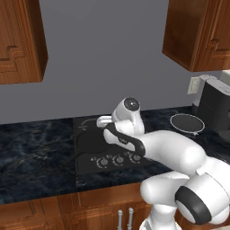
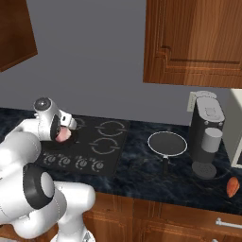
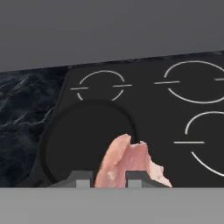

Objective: Place both pans onto different burners. Then place the sweet potato and the steak on different pans.

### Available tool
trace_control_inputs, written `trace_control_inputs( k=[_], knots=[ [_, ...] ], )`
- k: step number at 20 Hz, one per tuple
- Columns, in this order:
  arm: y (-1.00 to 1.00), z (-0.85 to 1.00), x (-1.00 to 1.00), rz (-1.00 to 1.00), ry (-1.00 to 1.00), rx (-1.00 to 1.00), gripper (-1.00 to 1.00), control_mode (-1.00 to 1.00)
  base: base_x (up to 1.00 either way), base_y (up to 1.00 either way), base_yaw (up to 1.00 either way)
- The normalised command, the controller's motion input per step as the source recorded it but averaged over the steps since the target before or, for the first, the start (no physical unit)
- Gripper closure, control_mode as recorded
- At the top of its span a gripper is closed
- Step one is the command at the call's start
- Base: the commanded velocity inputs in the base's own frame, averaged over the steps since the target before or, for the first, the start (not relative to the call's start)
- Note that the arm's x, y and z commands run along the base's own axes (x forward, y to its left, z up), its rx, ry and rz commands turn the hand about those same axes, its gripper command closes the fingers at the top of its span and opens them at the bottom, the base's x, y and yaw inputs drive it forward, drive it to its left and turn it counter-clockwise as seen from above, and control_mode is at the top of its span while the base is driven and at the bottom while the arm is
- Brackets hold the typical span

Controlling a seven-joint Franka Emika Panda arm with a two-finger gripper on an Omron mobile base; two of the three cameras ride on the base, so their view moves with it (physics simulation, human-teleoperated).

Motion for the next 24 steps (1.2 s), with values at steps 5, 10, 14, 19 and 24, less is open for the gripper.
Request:
trace_control_inputs(
  k=[5,10,14,19,24],
  knots=[
    [0.28,0.02,0.03,0.02,0.00,0.01,1.00,-1.00,0.00,0.00,0.00],
    [0.15,-0.04,0.08,0.04,0.00,0.00,1.00,-1.00,0.00,0.00,0.00],
    [0.02,-0.19,0.10,0.04,0.00,0.00,1.00,-1.00,0.00,0.00,0.00],
    [0.02,-0.33,0.04,0.04,0.00,0.00,1.00,-1.00,0.00,0.00,0.00],
    [0.02,-0.25,0.02,0.04,0.00,0.00,1.00,-1.00,0.00,0.00,0.00]
  ],
)
